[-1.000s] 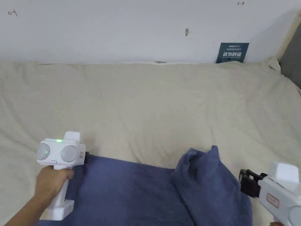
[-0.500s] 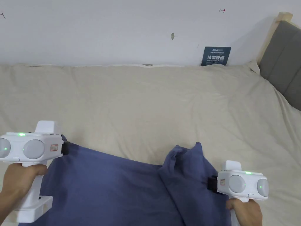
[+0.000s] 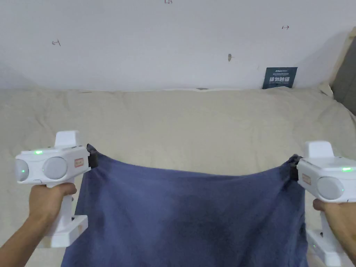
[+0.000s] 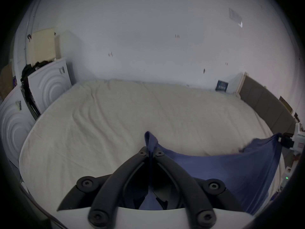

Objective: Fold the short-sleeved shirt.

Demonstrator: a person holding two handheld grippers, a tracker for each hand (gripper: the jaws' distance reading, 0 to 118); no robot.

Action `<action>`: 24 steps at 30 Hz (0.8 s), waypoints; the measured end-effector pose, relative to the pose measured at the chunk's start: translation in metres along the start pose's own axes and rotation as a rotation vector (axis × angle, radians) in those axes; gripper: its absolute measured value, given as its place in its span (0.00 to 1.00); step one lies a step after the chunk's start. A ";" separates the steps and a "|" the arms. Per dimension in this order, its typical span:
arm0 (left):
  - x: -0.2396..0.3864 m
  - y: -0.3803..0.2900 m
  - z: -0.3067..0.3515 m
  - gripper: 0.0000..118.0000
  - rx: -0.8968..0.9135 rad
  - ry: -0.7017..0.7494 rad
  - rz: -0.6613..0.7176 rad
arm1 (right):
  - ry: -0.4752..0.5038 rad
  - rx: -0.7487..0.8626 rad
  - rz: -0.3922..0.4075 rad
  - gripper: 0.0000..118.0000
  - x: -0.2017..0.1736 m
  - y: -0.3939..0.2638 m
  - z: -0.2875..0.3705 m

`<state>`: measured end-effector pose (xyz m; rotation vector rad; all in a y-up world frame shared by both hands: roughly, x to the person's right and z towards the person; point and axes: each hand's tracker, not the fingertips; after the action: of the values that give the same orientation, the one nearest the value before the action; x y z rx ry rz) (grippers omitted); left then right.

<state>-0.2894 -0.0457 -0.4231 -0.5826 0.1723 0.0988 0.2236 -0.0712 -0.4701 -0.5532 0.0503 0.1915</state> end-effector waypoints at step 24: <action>-0.038 0.258 0.098 0.03 0.539 0.186 0.078 | 0.093 0.615 -0.068 0.04 0.026 0.295 0.087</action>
<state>-0.3497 0.2213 -0.4748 -0.0461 0.3877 0.0694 0.1912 0.2246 -0.5513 0.0497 0.1744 0.0760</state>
